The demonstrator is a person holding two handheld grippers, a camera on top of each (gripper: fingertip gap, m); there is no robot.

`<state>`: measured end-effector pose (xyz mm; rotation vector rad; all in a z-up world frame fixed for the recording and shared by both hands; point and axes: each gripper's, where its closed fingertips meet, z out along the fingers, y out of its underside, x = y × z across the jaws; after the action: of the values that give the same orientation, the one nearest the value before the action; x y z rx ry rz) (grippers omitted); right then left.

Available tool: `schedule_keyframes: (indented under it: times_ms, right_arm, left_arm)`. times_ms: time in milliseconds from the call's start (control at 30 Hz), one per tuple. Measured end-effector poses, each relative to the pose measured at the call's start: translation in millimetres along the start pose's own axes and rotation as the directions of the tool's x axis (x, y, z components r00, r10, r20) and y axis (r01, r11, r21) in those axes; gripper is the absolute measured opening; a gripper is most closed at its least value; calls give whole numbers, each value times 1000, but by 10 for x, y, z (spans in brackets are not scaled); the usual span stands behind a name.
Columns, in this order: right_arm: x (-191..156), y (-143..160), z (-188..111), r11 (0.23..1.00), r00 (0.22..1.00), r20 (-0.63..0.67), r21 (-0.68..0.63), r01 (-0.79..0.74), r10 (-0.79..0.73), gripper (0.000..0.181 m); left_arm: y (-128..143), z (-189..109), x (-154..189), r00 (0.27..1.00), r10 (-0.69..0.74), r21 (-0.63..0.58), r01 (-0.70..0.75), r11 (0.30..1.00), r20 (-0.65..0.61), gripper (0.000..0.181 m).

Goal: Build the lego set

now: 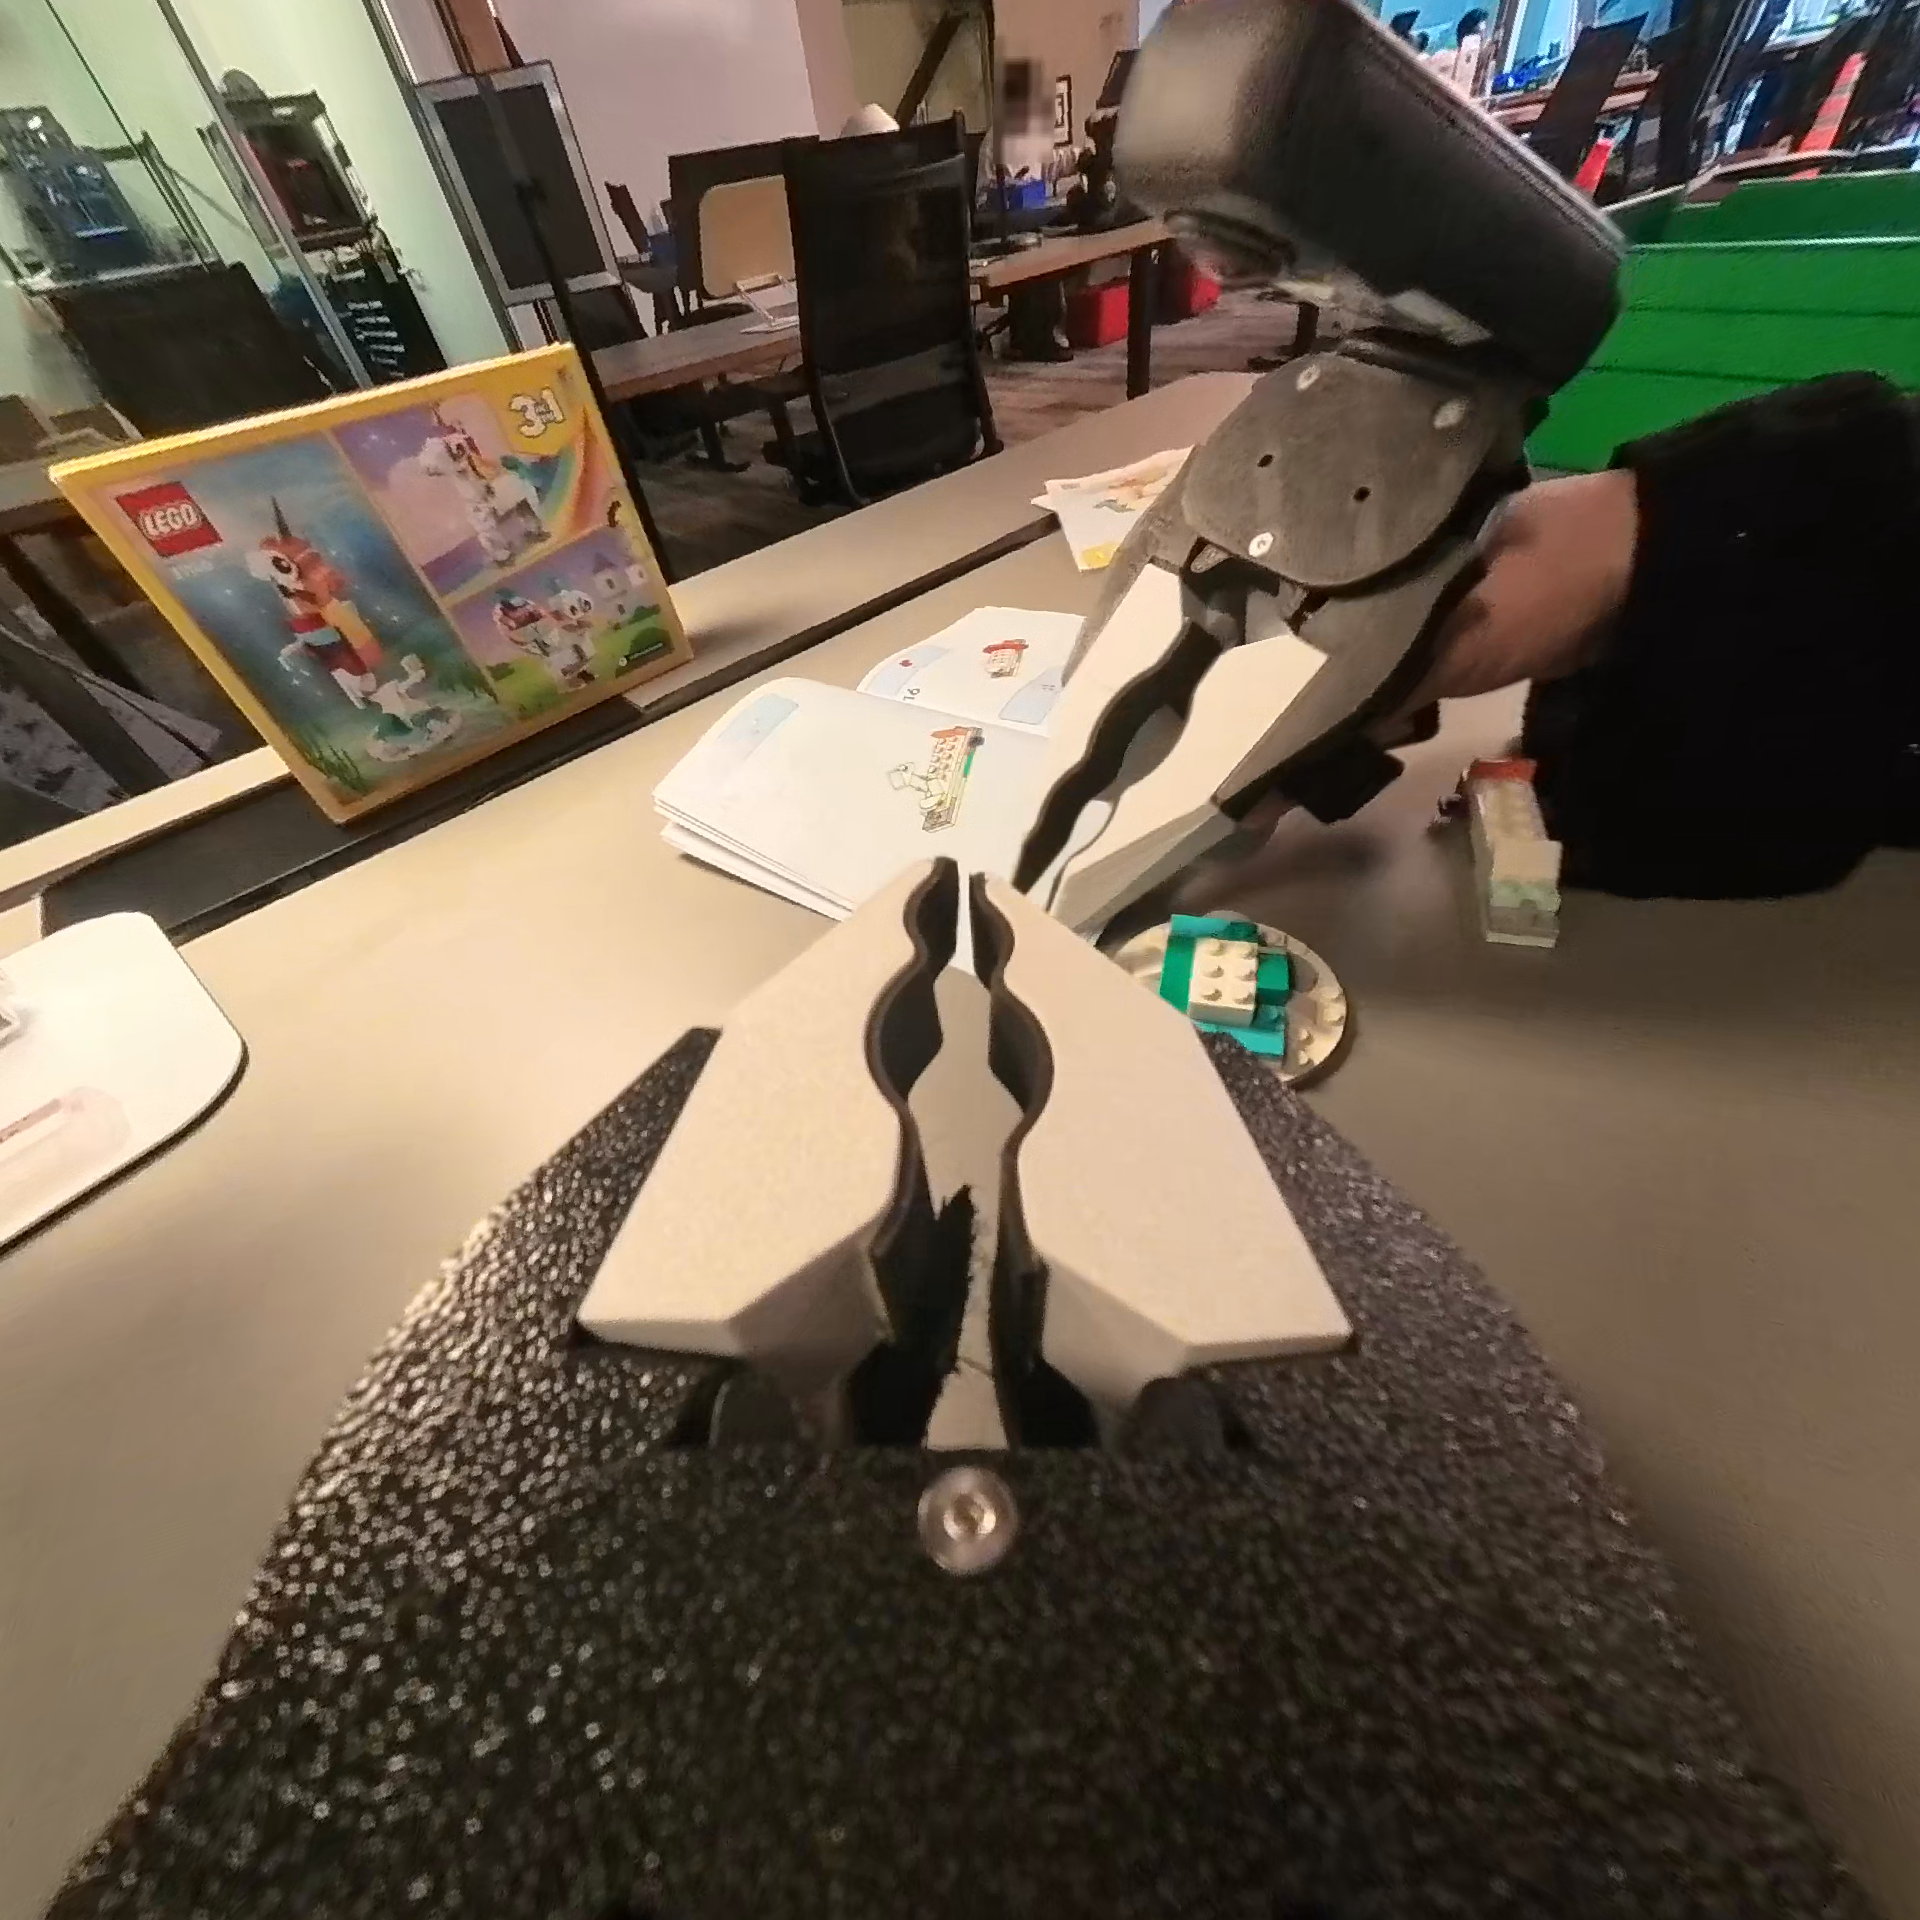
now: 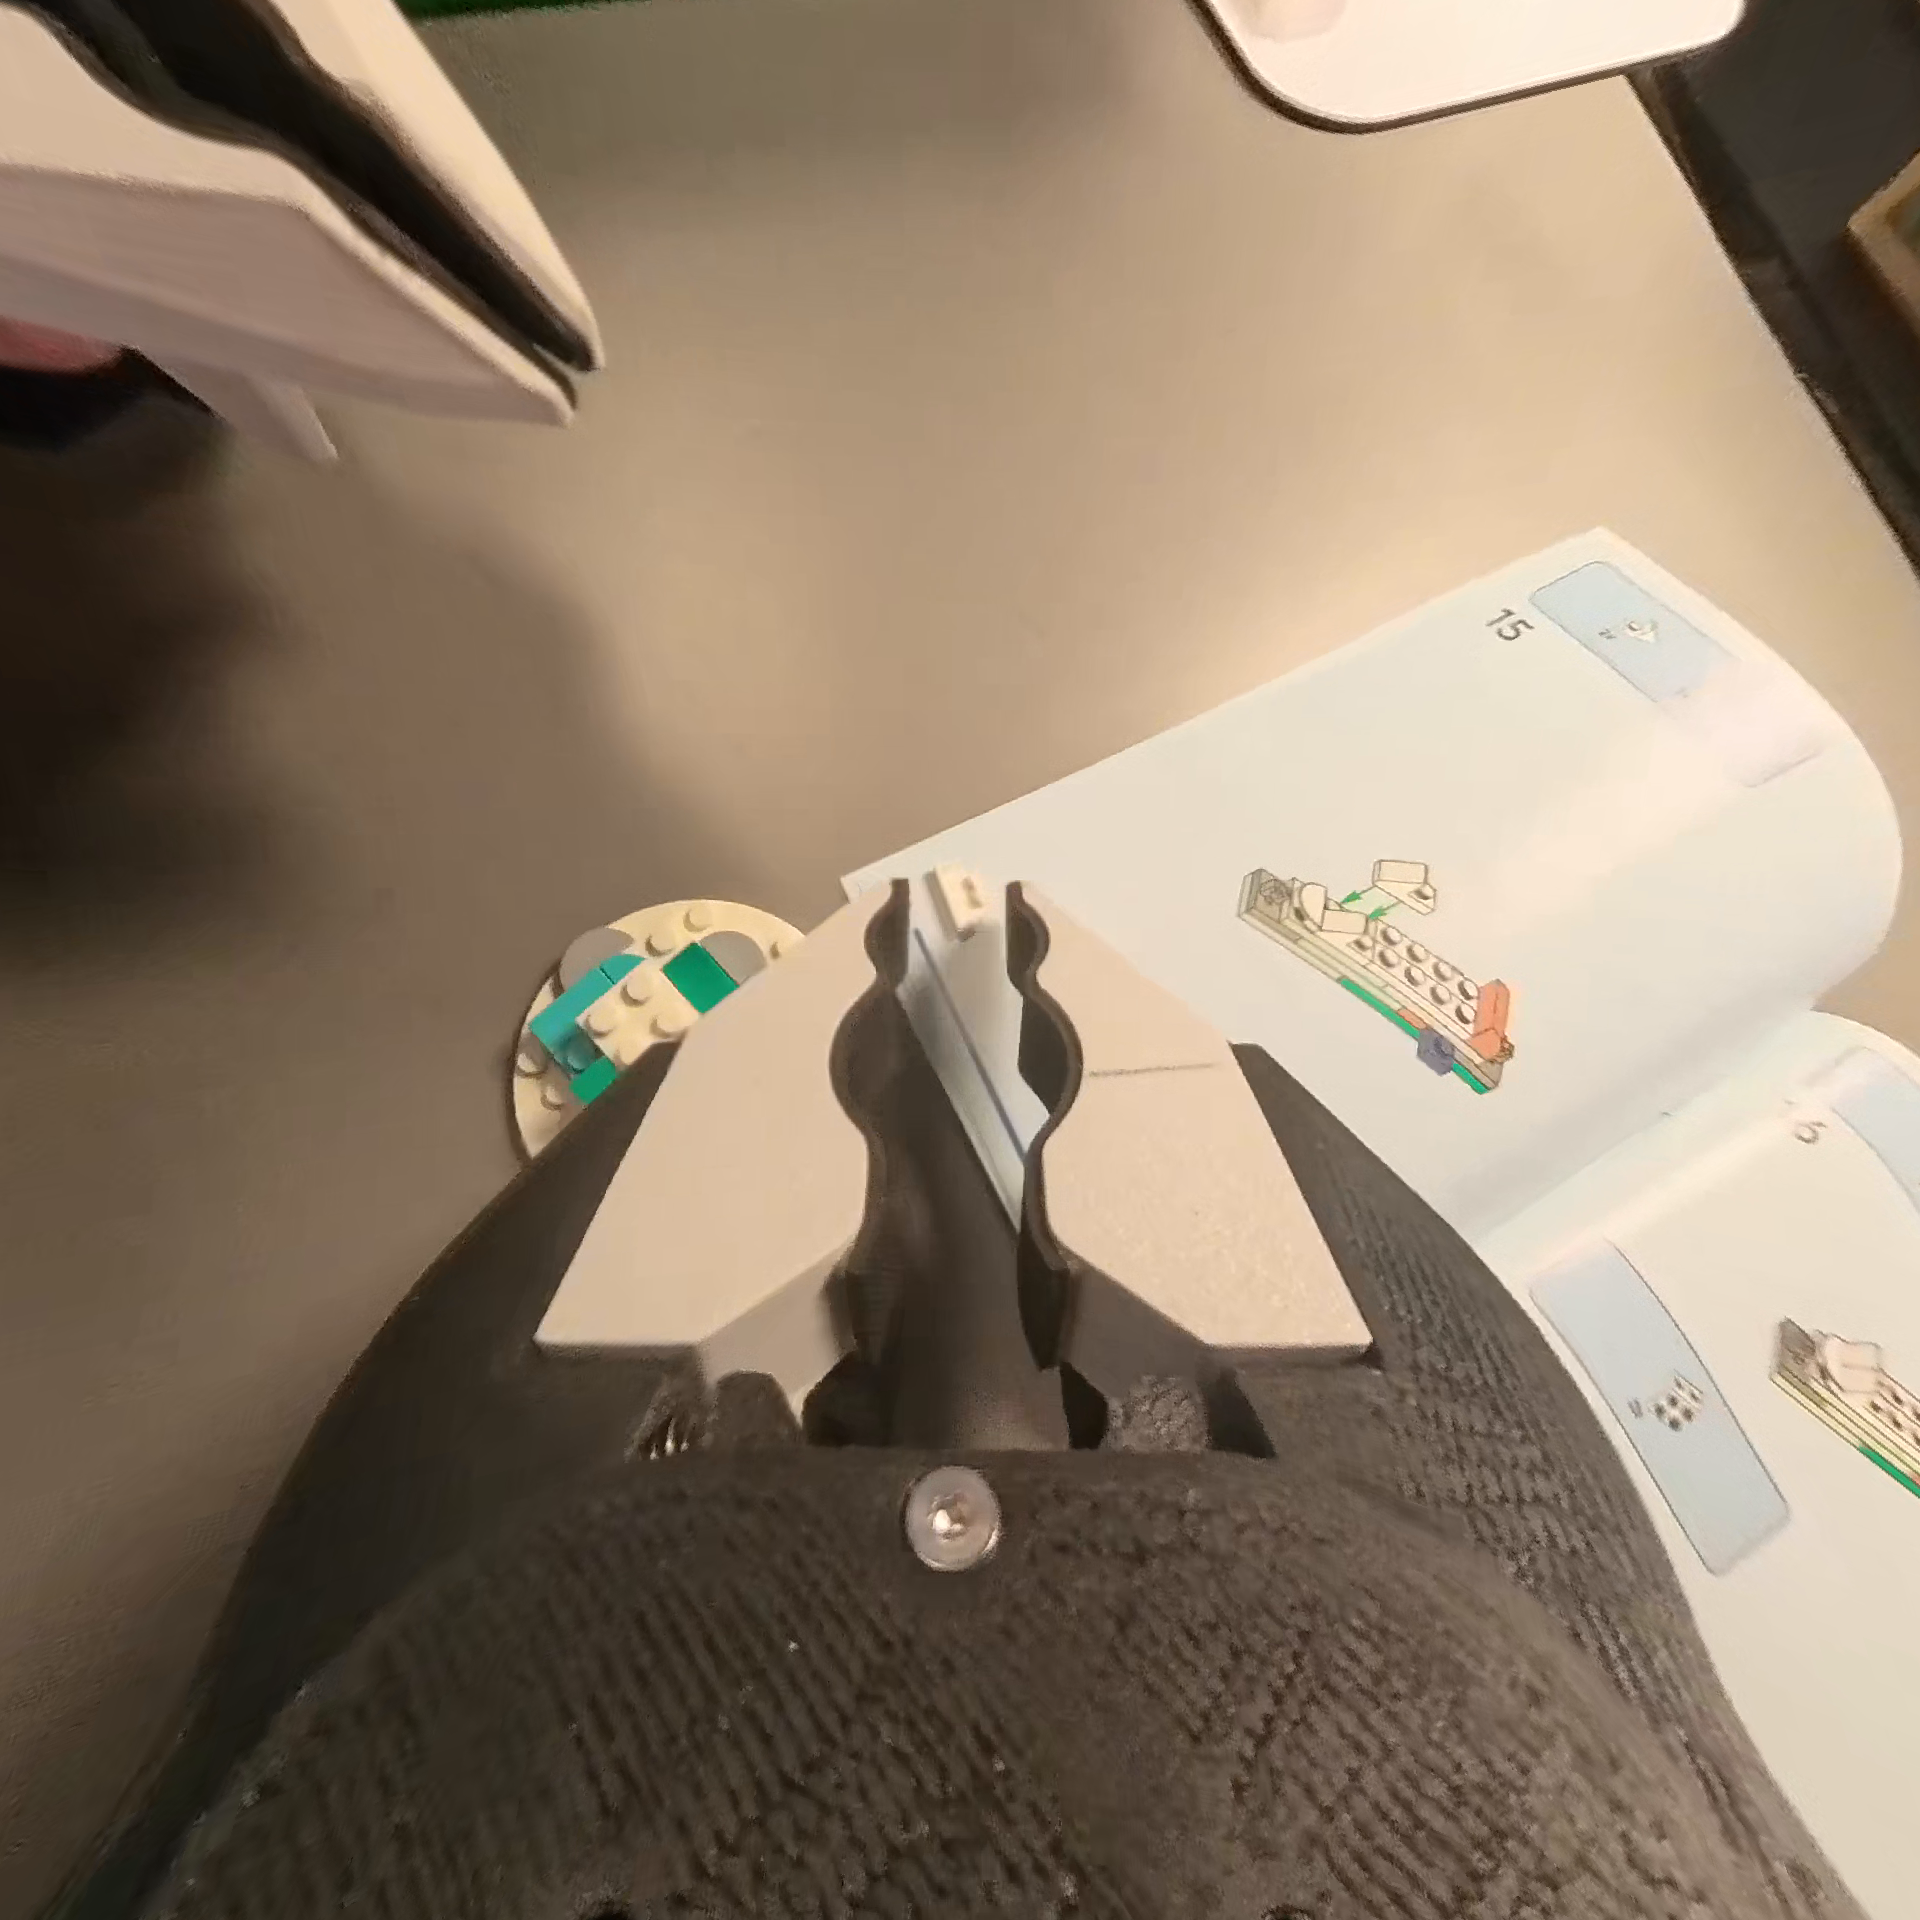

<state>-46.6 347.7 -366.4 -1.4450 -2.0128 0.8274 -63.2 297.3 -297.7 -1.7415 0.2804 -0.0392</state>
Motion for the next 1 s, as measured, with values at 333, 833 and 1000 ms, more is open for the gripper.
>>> schedule_keyframes:
  times_ms: [333,833,1000]
  right_arm:
    - [-31,29,110,997,996,86,-71,14,-8,6]
    - [-655,-574,-667,639,624,-403,115,760,-670,6]
    - [-702,-581,-785,588,556,-464,90,804,-690,6]
  left_arm:
    - [-16,-15,-20,1000,-13,3,13,1000,1,0]
    - [-153,-29,522,740,-484,-68,516,854,-467,8]
    - [-202,-46,605,667,-523,-94,567,818,-530,9]
